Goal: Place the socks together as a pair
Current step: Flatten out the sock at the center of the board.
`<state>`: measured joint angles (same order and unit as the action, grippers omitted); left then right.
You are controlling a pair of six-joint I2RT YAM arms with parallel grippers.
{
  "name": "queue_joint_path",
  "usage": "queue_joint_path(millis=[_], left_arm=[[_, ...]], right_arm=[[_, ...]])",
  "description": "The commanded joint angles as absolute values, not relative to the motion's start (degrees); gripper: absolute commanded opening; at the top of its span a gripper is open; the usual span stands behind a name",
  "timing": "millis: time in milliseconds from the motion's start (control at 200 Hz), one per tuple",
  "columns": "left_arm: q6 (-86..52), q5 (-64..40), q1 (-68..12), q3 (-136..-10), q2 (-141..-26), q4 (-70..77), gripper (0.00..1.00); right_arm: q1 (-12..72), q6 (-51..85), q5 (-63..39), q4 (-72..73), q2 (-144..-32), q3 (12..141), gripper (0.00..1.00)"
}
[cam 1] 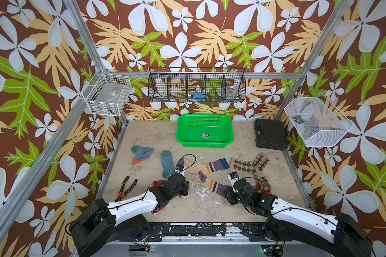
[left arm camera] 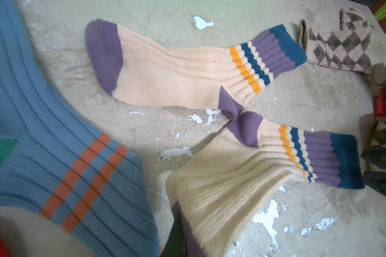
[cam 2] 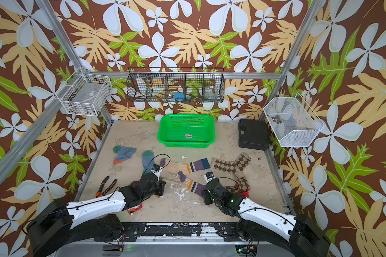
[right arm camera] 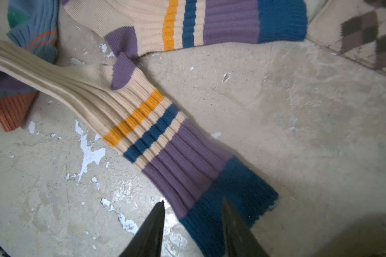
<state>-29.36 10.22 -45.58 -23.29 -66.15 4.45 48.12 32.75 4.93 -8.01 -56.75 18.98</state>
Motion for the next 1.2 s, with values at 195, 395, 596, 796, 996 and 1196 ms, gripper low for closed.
queue_joint_path(millis=[195,395,596,796,996,1196], left_arm=[[-27.6,10.2,-40.3,-22.1,-61.5,4.0,0.00],[-27.9,7.9,-40.3,-20.4,-62.9,6.8,0.00],[-27.7,8.5,-40.3,-20.6,-62.7,6.9,0.00],[-28.0,7.8,-40.3,-20.7,-62.8,7.1,0.00],[-28.2,7.8,-40.3,-20.7,-61.8,6.4,0.00],[-28.2,5.6,-40.3,-21.0,-60.2,4.9,0.00]], right_arm=[[54.0,31.0,6.4,-6.5,-66.1,22.1,0.44],[59.8,31.4,11.0,-6.2,-65.7,22.8,0.42],[63.6,29.8,13.5,-4.8,-66.8,23.1,0.41],[64.3,29.5,11.7,-2.8,-71.3,23.5,0.41],[64.7,29.7,10.7,-4.5,-77.5,25.9,0.29],[67.4,30.9,8.3,-7.8,-77.8,28.2,0.03]])
